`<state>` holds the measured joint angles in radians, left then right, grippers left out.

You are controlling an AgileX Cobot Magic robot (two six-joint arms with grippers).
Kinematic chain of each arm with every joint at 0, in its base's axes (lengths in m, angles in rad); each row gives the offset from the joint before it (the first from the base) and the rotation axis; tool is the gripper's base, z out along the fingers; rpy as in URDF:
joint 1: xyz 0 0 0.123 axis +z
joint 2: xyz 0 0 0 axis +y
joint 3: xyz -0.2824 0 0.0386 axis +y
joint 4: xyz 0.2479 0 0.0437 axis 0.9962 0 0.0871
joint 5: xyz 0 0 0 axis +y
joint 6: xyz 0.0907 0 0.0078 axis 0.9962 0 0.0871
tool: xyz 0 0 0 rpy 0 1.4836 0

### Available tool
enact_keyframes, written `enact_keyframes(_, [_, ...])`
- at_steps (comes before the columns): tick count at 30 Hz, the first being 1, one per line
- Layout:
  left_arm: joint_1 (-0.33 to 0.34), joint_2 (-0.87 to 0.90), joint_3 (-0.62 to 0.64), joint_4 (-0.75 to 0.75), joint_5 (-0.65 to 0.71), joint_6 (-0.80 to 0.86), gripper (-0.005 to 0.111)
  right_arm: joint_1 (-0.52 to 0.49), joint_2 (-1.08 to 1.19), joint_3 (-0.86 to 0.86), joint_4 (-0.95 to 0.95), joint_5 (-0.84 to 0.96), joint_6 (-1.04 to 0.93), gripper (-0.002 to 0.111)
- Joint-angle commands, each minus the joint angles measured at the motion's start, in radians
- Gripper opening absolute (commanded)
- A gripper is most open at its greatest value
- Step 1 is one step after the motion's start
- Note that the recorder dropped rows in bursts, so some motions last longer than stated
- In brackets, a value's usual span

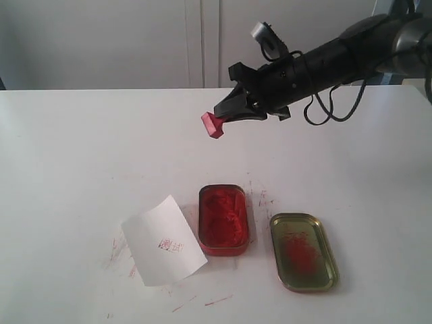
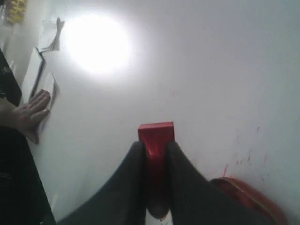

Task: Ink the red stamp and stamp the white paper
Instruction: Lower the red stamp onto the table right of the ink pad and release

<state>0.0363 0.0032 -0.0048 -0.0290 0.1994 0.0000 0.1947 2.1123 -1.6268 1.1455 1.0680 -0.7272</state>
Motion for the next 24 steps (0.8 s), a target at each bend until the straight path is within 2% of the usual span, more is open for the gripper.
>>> enact_keyframes(1, [0.001,-0.003,0.005,-0.001,0.002,0.000,0.000,-0.012,0.032,0.011,0.112,0.010,-0.040,0.000])
enact_keyframes(15, [0.001,-0.003,0.005,-0.001,0.002,0.000,0.000,-0.045,0.110,0.011,0.175,0.005,-0.060,0.000])
enact_keyframes(24, [0.001,-0.003,0.005,-0.001,0.002,0.000,0.000,-0.061,0.173,0.011,0.286,0.008,-0.060,0.000])
